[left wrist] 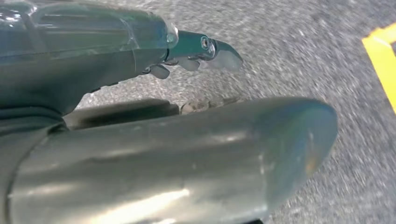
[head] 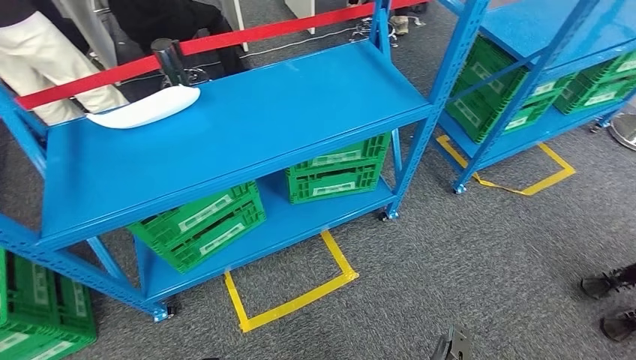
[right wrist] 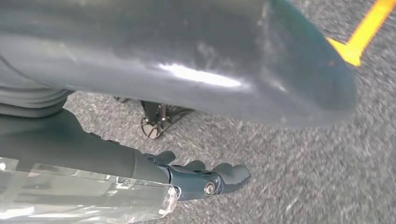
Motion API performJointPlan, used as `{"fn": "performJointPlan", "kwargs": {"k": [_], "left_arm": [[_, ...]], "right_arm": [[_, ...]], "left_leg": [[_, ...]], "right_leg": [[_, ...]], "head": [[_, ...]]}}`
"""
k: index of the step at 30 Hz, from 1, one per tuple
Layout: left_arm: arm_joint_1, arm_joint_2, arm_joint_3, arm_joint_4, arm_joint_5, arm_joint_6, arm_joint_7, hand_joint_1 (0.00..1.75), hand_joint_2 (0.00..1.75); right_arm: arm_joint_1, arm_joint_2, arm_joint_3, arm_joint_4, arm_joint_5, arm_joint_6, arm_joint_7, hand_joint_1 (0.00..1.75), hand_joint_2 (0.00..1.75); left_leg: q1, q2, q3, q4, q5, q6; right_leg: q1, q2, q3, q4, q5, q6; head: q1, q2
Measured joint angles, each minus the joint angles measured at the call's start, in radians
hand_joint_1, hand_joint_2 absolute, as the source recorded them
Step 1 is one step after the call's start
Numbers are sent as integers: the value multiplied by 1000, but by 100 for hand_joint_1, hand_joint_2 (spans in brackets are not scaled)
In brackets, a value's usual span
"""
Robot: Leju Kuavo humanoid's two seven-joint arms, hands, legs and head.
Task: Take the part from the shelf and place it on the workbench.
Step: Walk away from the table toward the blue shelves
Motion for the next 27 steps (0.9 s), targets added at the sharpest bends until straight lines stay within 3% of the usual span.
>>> {"fn": "performJointPlan", "kwargs": {"k": [2, 4, 6, 7, 9, 10, 12, 13, 14, 15, 17, 19, 21, 23, 27], "left_arm": [[0, -3, 0, 0, 0, 0, 0, 0, 0], [0, -6, 0, 0, 0, 0, 0, 0, 0], [0, -8, 0, 0, 0, 1, 0, 0, 0], [-1, -10, 0, 0, 1, 1, 0, 0, 0], [-1, -14, 0, 0, 0, 1, -1, 0, 0], [0, -16, 0, 0, 0, 1, -1, 0, 0], [2, -18, 0, 0, 0, 0, -4, 0, 0], [2, -18, 0, 0, -1, 1, -5, 0, 0], [1, -19, 0, 0, -1, 1, -6, 0, 0], [0, -21, 0, 0, -1, 1, -6, 0, 0], [-3, -26, 0, 0, 0, 1, -2, 0, 0], [-7, -30, 0, 0, 0, 1, 3, 0, 0], [-7, -31, 0, 0, 0, 1, 8, 0, 0], [-7, -30, 0, 1, -1, 2, 12, 0, 0], [-7, -27, 0, 1, -2, 9, 15, 0, 0]], "right_arm": [[-2, -4, 0, 0, 0, 1, 0, 0, 0], [-4, -7, 0, 0, 0, 1, 0, 0, 0], [-3, -11, 0, 0, 0, 1, 1, 0, 0], [-2, -12, 1, 0, 0, 1, 1, 0, 0], [-4, -15, 1, -1, -1, 1, 2, 0, 0], [-6, -15, 1, -1, -2, 1, 2, 0, 0], [-6, -18, 1, -1, -6, 1, 2, 0, 0], [-3, -19, 1, -1, -8, 2, 1, 0, 0], [2, -20, 1, -1, -11, 3, -1, 0, 0], [6, -22, 1, -1, -13, 4, -4, 0, 0], [13, -28, 1, -1, -18, 7, -11, 0, 87], [19, -33, 1, -1, -22, 14, -12, 0, 87], [26, -33, 2, -1, -22, 24, -11, 0, 0], [33, -32, 4, -1, -20, 33, -9, 0, 0], [38, -31, 16, 0, -10, 46, -8, 0, 0]], "left_leg": [[3, -52, 48, -120, 65, 9], [3, -84, 74, -173, 73, 15], [2, -61, 82, -183, 70, 22], [3, -47, 88, -190, 71, 27], [5, -13, 101, -202, 70, 36], [3, 5, 106, -203, 68, 40], [0, 40, 112, -204, 60, 43], [0, 52, 116, -203, 55, 42], [0, 61, 120, -203, 50, 39], [0, 67, 126, -203, 46, 36], [-1, 71, 135, -203, 37, 28], [-4, 67, 136, -200, 30, 22], [-6, 58, 135, -198, 29, 27], [-7, 50, 138, -202, 30, 32], [-7, 43, 144, -214, 30, 27]], "right_leg": [[-1, 27, 5, 5, -8, 7], [-5, 51, 1, 8, -11, 19], [-10, 76, -3, 6, -11, 33], [-10, 71, -5, 11, -15, 38], [-8, 24, -34, 70, -49, 49], [-8, -9, -64, 129, -77, 54], [-10, -41, -131, 251, -121, 63], [-12, -46, -147, 277, -120, 66], [-13, -48, -144, 266, -99, 67], [-15, -50, -123, 218, -63, 66], [-14, -53, -60, 88, 1, 59], [-12, -59, -24, 18, 15, 51], [-11, -63, -19, 9, 10, 52], [-11, -66, -18, 8, 7, 51], [-12, -67, -17, 8, 2, 44]], "head": [[-6, 0], [-8, 0], [-8, 0], [-6, 0], [4, 0], [10, 0], [19, 0], [22, 0], [24, 0], [25, 0], [29, 0], [31, 0], [31, 0], [27, 0], [18, 0]]}}
